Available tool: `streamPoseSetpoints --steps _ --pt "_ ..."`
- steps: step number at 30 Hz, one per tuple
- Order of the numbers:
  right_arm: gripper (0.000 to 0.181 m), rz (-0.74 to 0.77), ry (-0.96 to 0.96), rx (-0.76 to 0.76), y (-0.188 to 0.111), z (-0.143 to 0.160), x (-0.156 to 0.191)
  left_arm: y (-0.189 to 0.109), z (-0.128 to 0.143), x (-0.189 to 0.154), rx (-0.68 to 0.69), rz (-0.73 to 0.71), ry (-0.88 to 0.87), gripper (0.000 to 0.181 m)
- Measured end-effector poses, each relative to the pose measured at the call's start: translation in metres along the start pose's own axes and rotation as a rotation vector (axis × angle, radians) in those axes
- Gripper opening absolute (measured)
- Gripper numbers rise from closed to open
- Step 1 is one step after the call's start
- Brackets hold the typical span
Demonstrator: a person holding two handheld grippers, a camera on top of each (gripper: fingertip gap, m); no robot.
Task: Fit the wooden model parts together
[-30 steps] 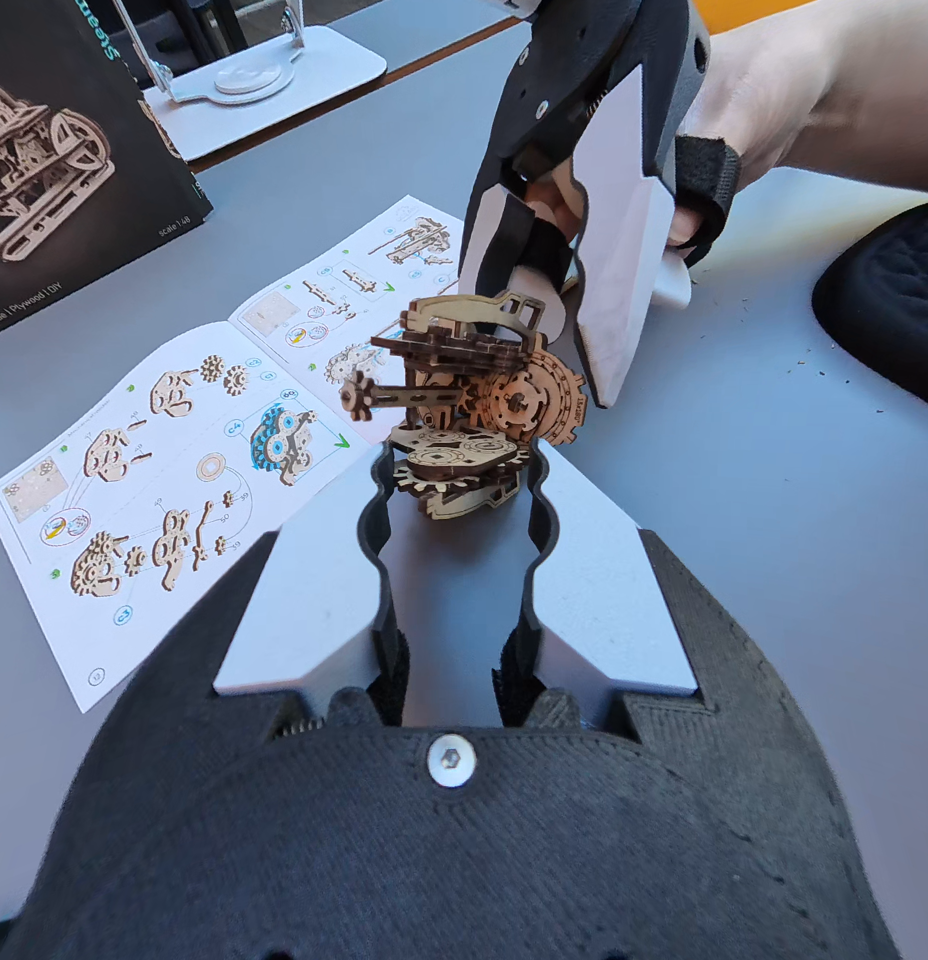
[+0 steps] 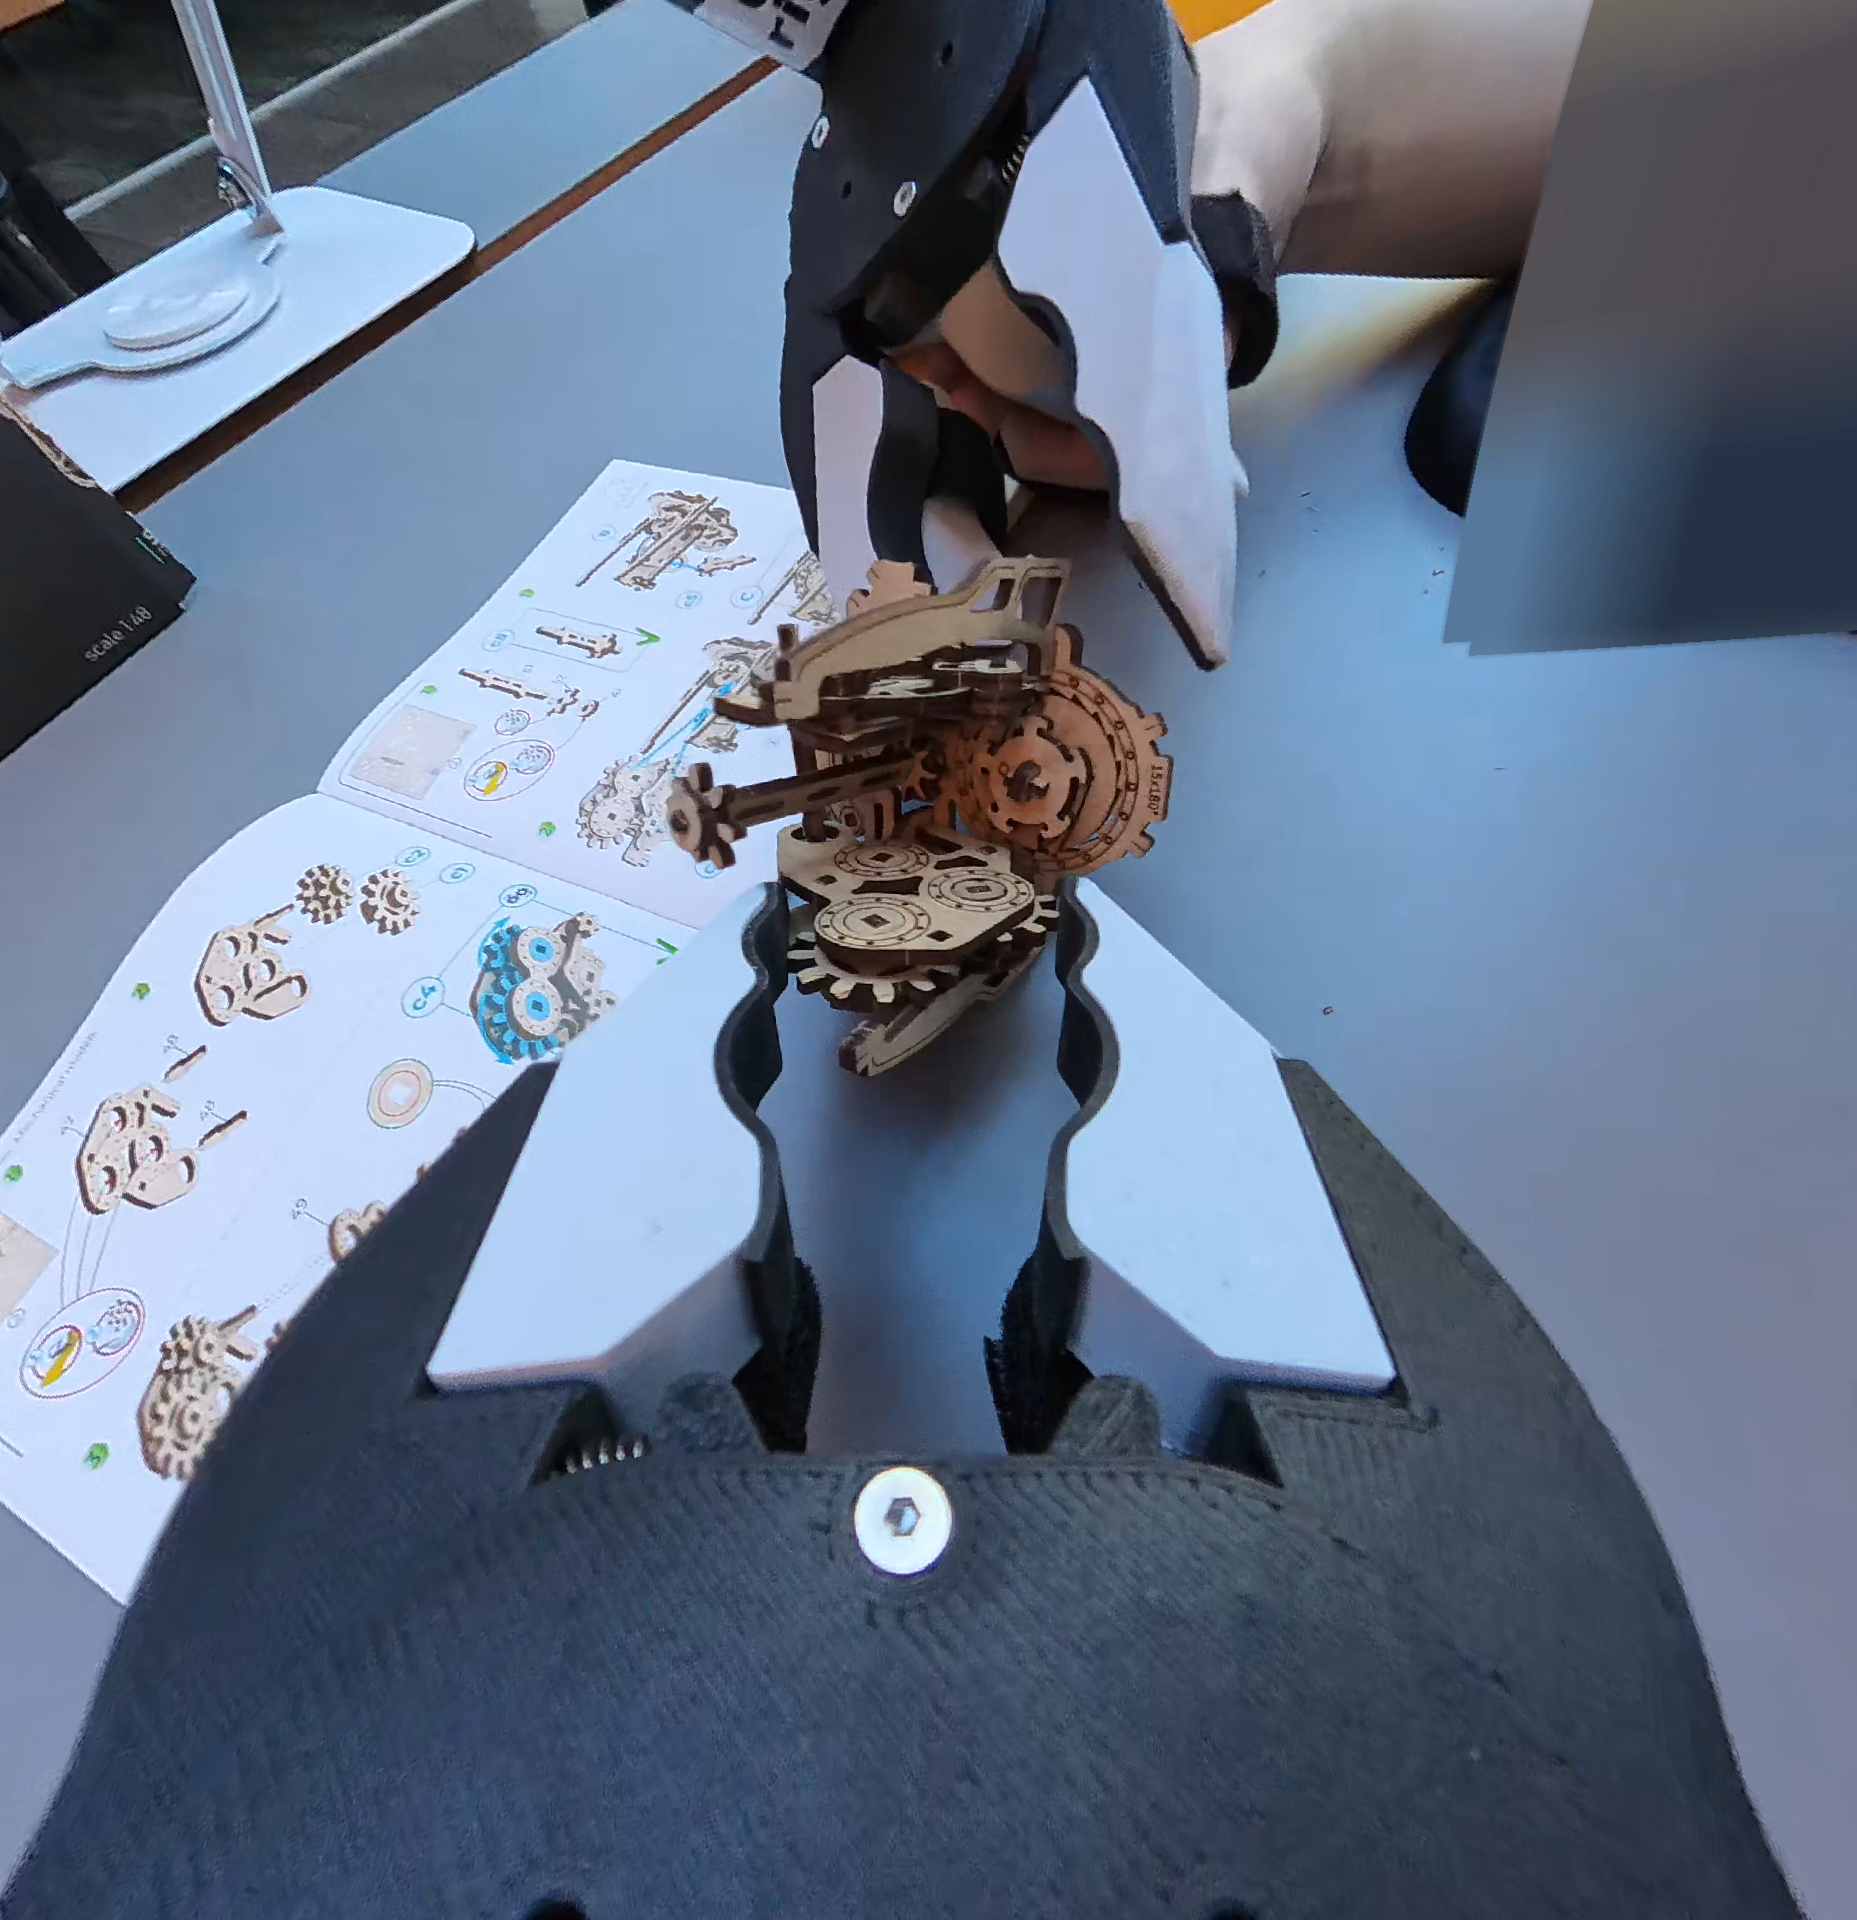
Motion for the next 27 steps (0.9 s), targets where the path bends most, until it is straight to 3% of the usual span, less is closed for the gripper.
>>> streamPoseSetpoints --steps 15,23,27 --pt "0.066 0.074 0.030 0.071 -0.014 0.004 -0.003 0.001 -0.001 0.002 -0.007 0.014 0.040 0.051" --pt "0.065 0.125 -0.038 -0.027 -0.038 -0.015 -0.001 0.002 -0.002 0.003 -0.005 0.003 0.040 0.051" --pt "0.079 0.068 -0.071 0.051 -0.031 -0.022 -0.002 0.002 -0.002 0.003 -0.006 0.002 0.041 0.051"
Point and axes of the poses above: each gripper's, where its closed fingertips meet, y out along the fingers, z out of its underside, x = y × z across the jaws, the point moved 1 cm from there along -y, back along the fingers, and after that the axes turned 6 degrees about x, right-handed, at the moved point
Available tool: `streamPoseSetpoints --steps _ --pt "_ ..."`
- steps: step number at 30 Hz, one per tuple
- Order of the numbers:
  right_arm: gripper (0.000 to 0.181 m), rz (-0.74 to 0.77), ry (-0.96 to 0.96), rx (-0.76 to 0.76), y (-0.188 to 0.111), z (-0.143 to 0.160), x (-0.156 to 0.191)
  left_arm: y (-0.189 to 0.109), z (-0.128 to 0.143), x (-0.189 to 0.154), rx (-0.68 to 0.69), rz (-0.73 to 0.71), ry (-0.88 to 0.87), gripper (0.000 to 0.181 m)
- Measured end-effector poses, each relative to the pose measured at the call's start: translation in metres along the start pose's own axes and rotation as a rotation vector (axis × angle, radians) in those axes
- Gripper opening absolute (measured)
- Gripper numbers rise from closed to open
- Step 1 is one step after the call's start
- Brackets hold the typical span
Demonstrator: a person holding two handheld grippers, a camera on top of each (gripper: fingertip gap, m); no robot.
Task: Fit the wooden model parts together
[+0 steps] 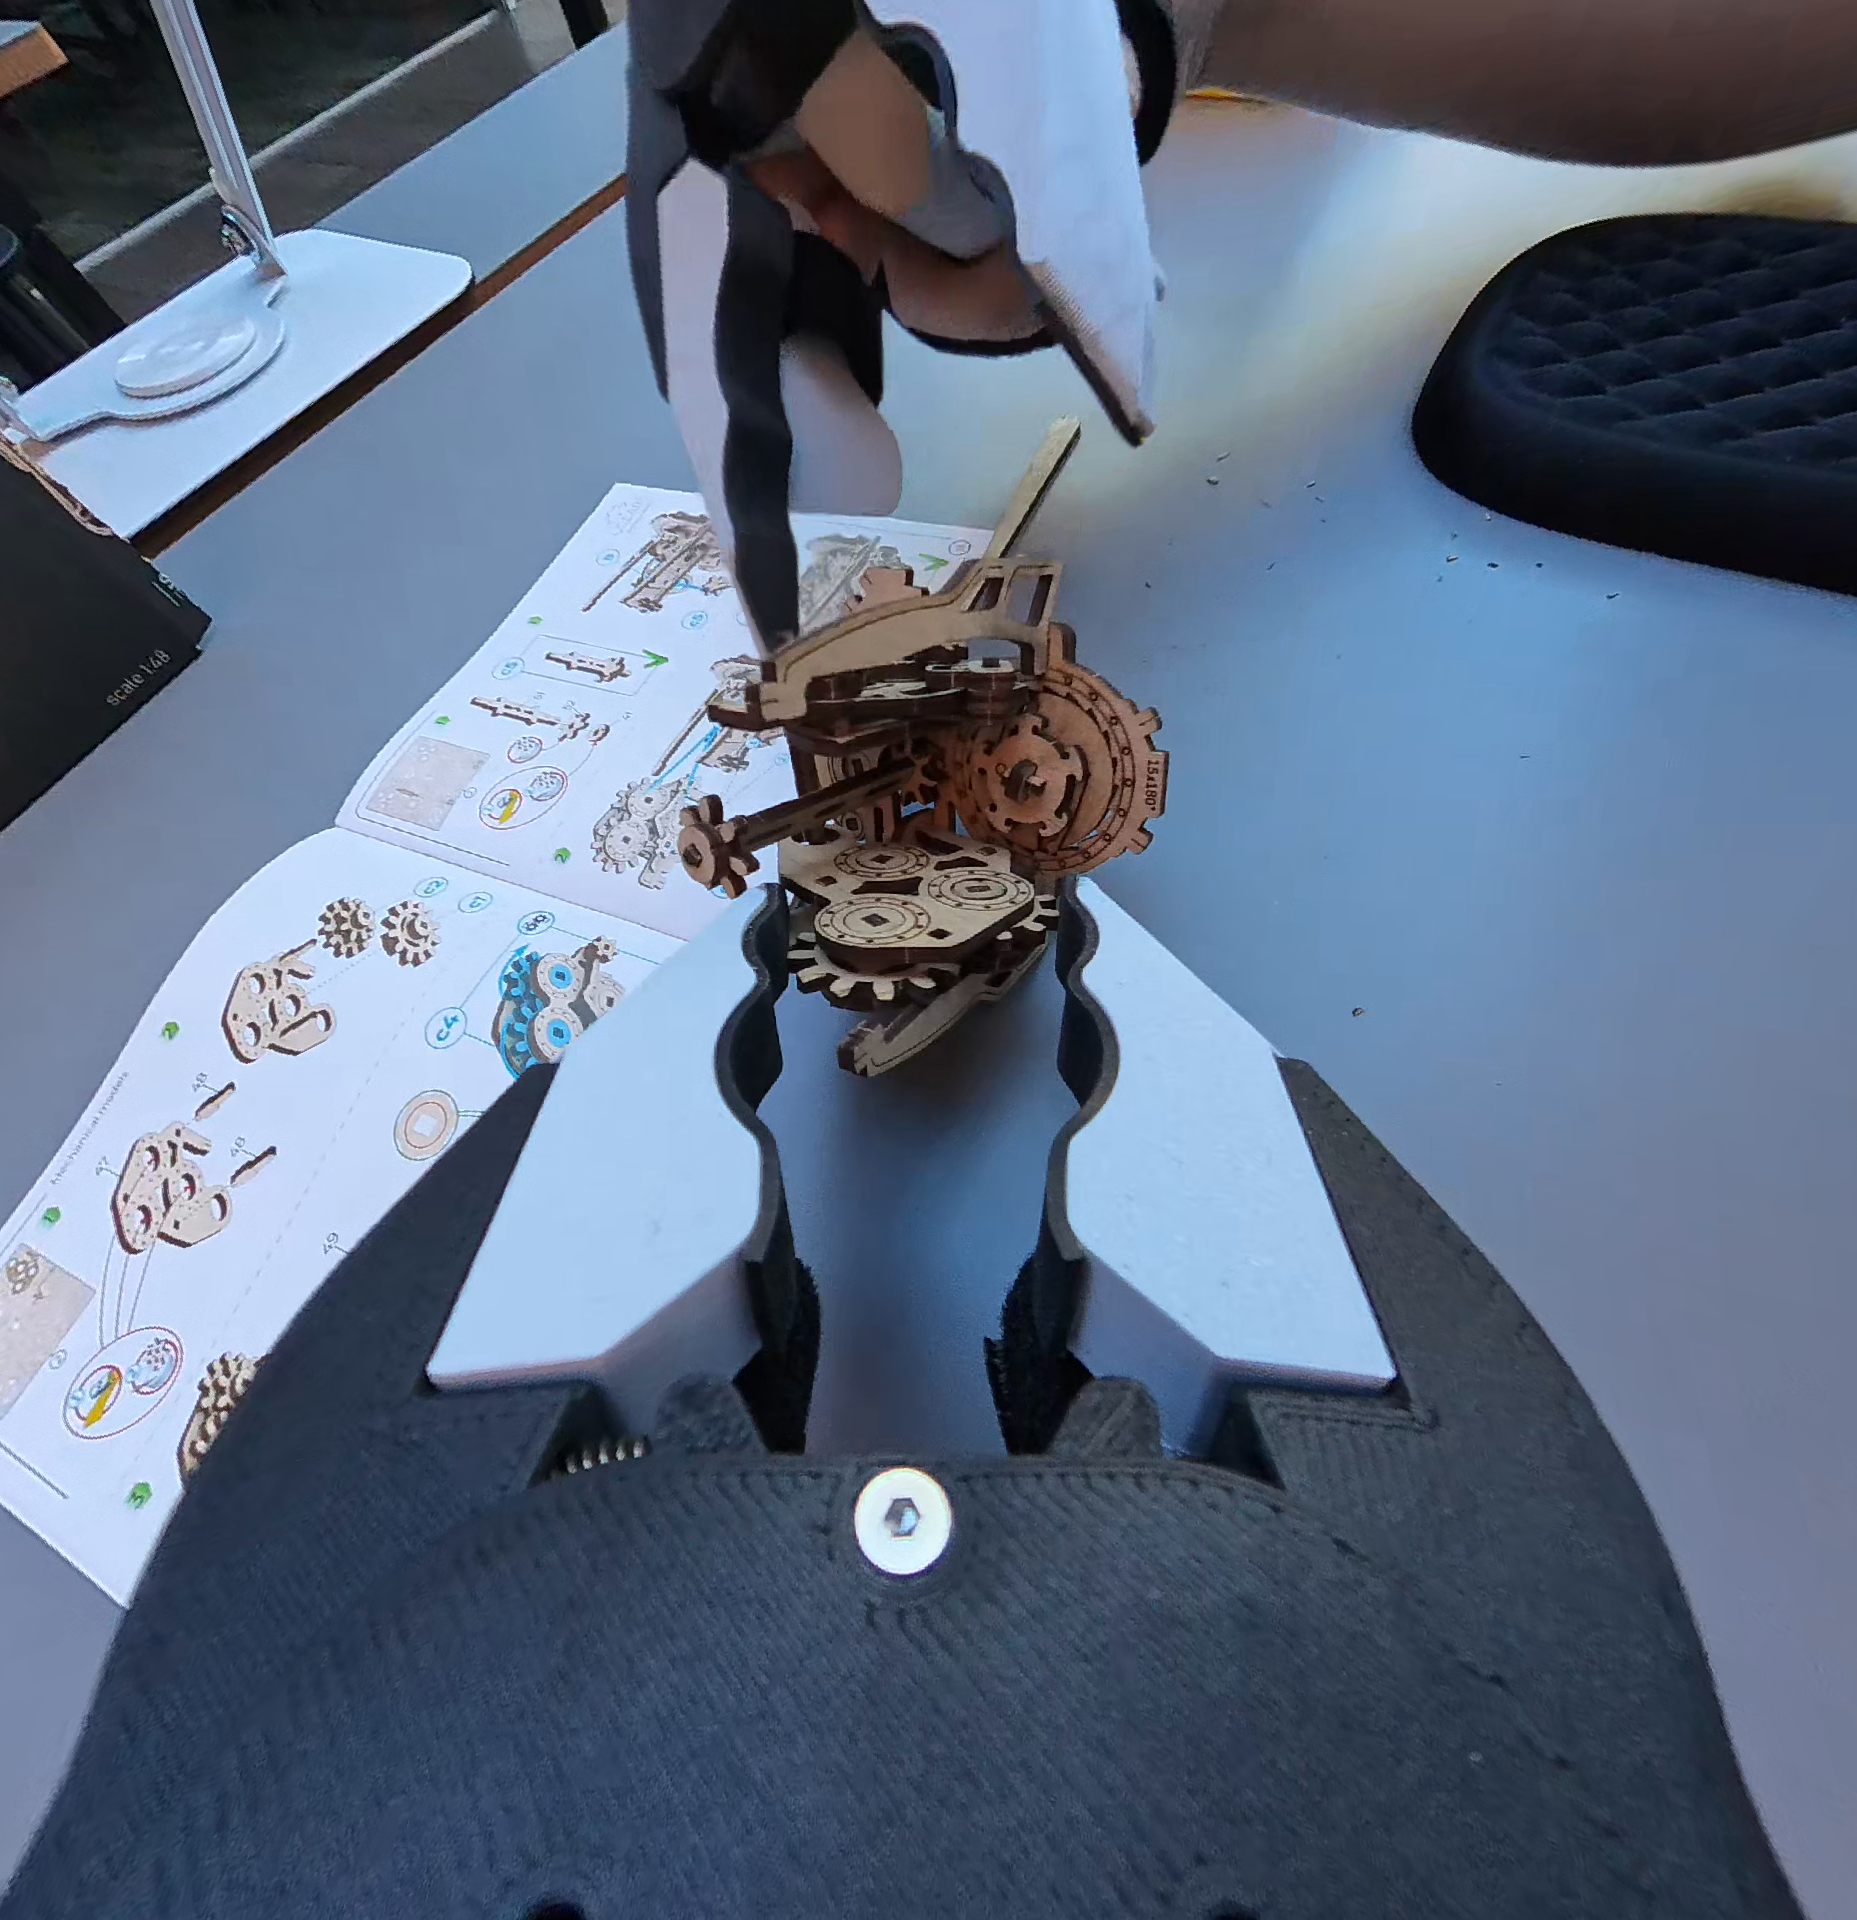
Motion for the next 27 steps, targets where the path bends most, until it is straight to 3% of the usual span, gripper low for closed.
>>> streamPoseSetpoints --steps 4,10,17,27 --pt "0.083 -0.149 0.099 0.114 0.011 -0.002 -0.005 0.000 0.000 0.000 0.000 -0.007 0.009 0.051" --pt "0.079 -0.225 0.152 0.302 0.029 0.013 -0.006 -0.001 0.000 0.000 -0.003 -0.017 0.032 0.051" --pt "0.074 -0.376 0.305 0.283 0.031 0.010 -0.007 -0.001 0.000 -0.001 -0.008 -0.018 0.050 0.051" --pt "0.067 -0.456 0.331 0.209 0.027 0.008 0.003 -0.004 -0.004 -0.010 -0.051 -0.031 0.137 0.051"
Point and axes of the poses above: each gripper's, where its closed fingertips meet, y out along the fingers, z out of its underside, x = y × z across the jaws, the point moved 1 cm from there along -y, back along the fingers, and after that the axes turned 6 degrees about x, right-handed, at the moved point
